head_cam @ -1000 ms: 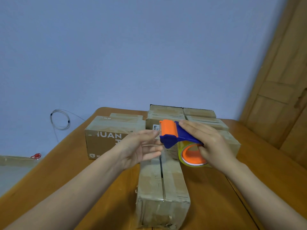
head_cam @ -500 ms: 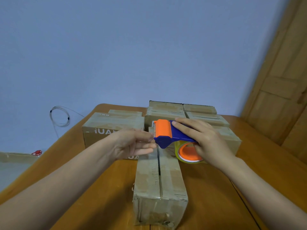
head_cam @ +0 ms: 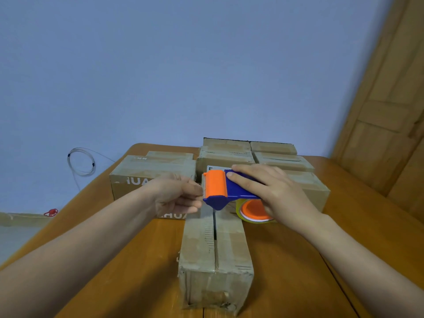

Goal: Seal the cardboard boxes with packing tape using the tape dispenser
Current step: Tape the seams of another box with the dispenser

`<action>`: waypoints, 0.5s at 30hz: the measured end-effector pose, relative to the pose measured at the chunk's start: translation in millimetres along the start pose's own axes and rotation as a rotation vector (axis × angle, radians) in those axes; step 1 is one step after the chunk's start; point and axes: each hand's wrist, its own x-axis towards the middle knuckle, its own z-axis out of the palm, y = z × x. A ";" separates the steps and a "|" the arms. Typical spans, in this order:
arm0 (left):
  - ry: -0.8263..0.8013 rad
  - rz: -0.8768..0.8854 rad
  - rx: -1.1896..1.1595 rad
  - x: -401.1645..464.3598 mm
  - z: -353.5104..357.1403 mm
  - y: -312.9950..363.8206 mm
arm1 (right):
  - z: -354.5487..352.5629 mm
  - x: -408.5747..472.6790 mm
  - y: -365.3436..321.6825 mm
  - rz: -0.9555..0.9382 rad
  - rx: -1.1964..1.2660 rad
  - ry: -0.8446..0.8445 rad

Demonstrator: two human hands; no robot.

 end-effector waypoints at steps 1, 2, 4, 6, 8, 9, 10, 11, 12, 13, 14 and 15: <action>0.008 0.011 0.025 1.4 -0.5 -0.6 | 2.7 -1.9 3.2 -0.003 -0.020 -0.012; 0.006 0.019 0.048 2.6 -0.8 -0.7 | 3.6 -2.9 2.9 -0.008 -0.019 -0.033; -0.015 0.033 0.086 4.4 -2.8 -0.1 | 3.6 -4.8 3.7 0.007 0.008 -0.070; -0.038 0.041 0.112 5.6 -7.5 0.4 | 0.8 -7.5 5.9 0.007 0.011 -0.082; -0.056 0.046 0.126 6.5 -12.8 -0.9 | -1.2 -11.0 8.3 0.012 0.015 -0.095; -0.064 0.047 0.135 6.8 -15.1 -2.0 | -1.2 -12.3 9.0 0.012 0.017 -0.102; -0.068 0.048 0.144 7.2 -18.0 -3.2 | -1.1 -15.0 10.9 0.011 0.018 -0.110; -0.062 0.047 0.150 7.6 -22.4 -4.5 | -1.6 -18.7 13.9 0.016 0.021 -0.119; -0.047 0.046 0.152 7.9 -29.1 -5.7 | -2.5 -24.7 19.4 0.025 0.021 -0.127; -0.026 0.044 0.156 7.6 -36.9 -6.4 | -4.2 -32.2 27.0 0.038 0.012 -0.134; -0.006 0.045 0.161 7.4 -45.0 -7.4 | -7.3 -39.3 33.9 0.060 -0.003 -0.143; 0.009 0.046 0.160 7.4 -52.0 -8.4 | -10.1 -45.3 39.9 0.087 -0.022 -0.150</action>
